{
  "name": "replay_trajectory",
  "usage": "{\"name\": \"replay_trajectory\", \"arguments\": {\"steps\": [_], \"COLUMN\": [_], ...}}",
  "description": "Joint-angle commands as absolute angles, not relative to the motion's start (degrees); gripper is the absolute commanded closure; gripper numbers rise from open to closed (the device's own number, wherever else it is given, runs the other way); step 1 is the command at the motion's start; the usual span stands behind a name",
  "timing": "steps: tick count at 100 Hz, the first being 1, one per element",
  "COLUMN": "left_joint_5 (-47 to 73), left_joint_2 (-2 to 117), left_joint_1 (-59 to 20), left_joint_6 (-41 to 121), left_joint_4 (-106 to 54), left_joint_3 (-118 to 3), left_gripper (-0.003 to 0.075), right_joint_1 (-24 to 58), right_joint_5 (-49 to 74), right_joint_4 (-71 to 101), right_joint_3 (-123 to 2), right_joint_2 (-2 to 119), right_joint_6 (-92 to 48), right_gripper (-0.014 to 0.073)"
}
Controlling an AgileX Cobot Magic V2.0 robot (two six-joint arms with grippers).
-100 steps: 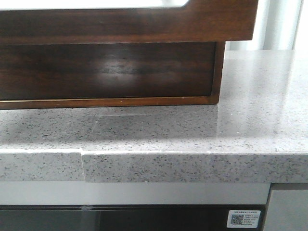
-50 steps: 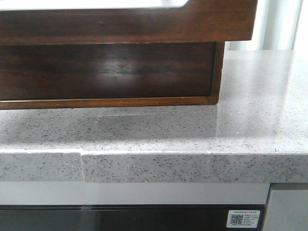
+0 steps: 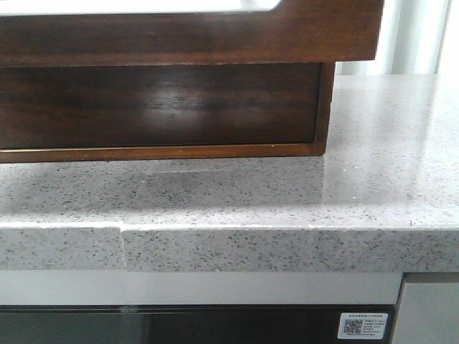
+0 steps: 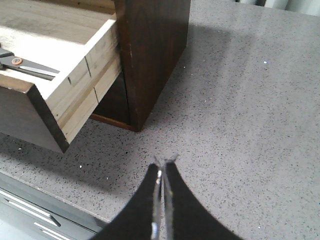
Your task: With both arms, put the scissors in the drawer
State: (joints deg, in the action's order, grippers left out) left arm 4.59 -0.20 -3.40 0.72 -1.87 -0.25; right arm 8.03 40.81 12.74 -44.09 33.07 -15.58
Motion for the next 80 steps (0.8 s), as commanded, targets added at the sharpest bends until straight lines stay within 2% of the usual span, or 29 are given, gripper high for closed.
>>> {"name": "replay_trajectory", "arguments": {"steps": [1, 63, 80], "left_joint_5": [0.0, 0.0, 0.0], "left_joint_2": [-2.1, -2.1, -2.0], "left_joint_1": [-3.2, -3.2, -3.2], "left_joint_6": [0.0, 0.0, 0.0], "left_joint_4": [-3.1, -3.1, -3.1], "left_joint_3": [1.8, 1.8, 1.8], "left_gripper": [0.0741, 0.0741, 0.0741], "right_joint_1": [7.7, 7.7, 5.2], "right_joint_5": [37.2, 36.6, 23.2], "right_joint_4": [13.0, 12.9, 11.1], "right_joint_3": [-45.7, -45.1, -35.2], "right_joint_2": [33.1, 31.8, 22.6], "right_joint_6": [-15.7, -15.7, -16.0], "right_gripper": [0.0662, 0.0662, 0.0662]}}
